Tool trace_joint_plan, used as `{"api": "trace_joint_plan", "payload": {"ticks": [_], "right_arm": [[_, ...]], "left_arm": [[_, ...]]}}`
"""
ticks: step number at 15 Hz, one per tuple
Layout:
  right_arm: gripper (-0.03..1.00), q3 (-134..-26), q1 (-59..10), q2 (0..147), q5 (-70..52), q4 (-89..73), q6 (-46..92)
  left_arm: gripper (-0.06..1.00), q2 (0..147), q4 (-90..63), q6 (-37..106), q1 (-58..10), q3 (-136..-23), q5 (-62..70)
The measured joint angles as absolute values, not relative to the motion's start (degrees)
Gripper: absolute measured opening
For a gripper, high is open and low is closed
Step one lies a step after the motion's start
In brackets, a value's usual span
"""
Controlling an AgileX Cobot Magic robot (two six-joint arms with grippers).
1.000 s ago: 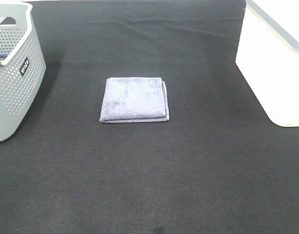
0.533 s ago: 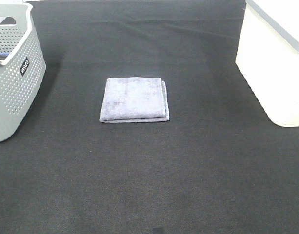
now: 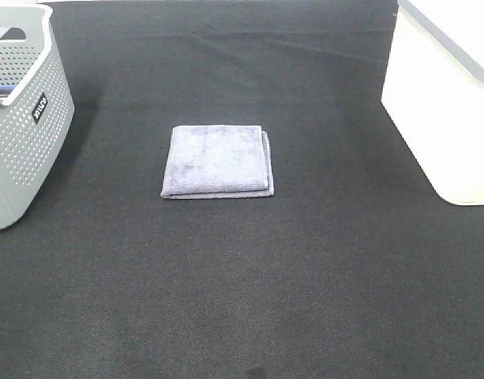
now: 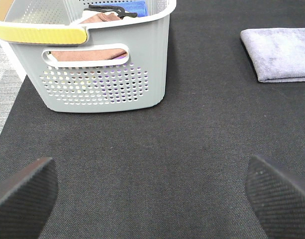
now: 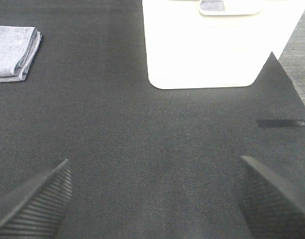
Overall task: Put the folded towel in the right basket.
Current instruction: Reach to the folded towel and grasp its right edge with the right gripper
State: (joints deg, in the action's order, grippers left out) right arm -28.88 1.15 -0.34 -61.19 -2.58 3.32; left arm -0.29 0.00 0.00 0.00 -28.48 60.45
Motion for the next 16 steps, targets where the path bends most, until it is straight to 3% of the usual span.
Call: {"api": "trace_joint_plan", "payload": {"ticks": [16], "right_arm": [[0.83,-28.88,1.15,-0.34,-61.19,-2.58,3.32]], "left_arm": [[0.97,-0.29,0.0,0.0,0.0,-28.48,60.45]]}}
